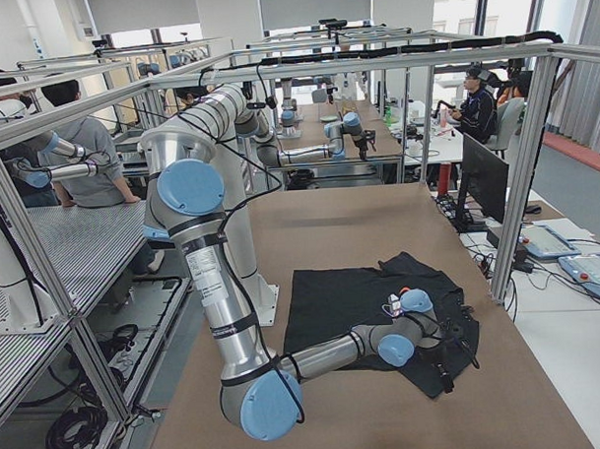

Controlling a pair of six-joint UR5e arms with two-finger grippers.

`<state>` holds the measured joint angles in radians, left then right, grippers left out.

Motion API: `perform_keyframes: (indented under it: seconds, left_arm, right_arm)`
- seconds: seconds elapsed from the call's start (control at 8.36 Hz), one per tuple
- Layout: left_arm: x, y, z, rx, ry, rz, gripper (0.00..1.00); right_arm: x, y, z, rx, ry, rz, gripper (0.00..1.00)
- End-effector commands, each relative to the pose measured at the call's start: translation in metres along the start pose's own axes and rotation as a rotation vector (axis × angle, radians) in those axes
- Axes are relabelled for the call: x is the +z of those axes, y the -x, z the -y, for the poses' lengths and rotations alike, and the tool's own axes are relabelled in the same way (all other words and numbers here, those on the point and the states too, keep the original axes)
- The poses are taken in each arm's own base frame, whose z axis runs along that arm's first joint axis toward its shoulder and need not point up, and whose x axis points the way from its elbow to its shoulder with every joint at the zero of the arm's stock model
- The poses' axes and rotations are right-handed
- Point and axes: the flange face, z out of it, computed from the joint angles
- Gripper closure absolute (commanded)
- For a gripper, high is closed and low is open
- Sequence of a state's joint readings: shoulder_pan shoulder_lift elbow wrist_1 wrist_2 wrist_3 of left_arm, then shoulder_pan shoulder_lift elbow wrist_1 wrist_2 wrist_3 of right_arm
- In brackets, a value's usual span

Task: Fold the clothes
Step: 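Move the right gripper over the shirt's sleeve nearest it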

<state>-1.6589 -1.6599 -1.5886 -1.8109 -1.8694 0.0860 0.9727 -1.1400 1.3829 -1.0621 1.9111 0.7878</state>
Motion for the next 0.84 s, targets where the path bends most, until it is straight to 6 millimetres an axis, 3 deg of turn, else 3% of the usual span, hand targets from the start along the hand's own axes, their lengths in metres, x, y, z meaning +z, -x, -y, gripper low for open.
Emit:
perform_keyframes:
  seconds: [0.0,0.24,0.36,0.6,0.72]
  left_arm:
    - [-0.0023,-0.0126,0.0120,-0.026,-0.011,-0.006,0.06]
    - [-0.0060,-0.0137,0.0163,-0.023,-0.020,-0.009,0.06]
    - [-0.0060,-0.0138,0.0163,-0.023,-0.021,-0.009,0.06]
    - [-0.0074,-0.0143,0.0169,-0.022,-0.023,-0.010,0.06]
    - [-0.0081,-0.0145,0.0172,-0.023,-0.025,-0.010,0.06]
  right_arm:
    - [0.0376,-0.0041,-0.0065,0.036,0.031,-0.015,0.27]
    - [0.0437,-0.0017,-0.0139,0.030,0.043,-0.018,0.34]
    - [0.0422,0.0001,-0.0131,0.032,0.042,-0.015,0.48]
    - [0.0424,-0.0010,-0.0143,0.028,0.044,-0.015,0.59]
    - [0.0433,-0.0028,-0.0156,0.025,0.046,-0.017,0.71]
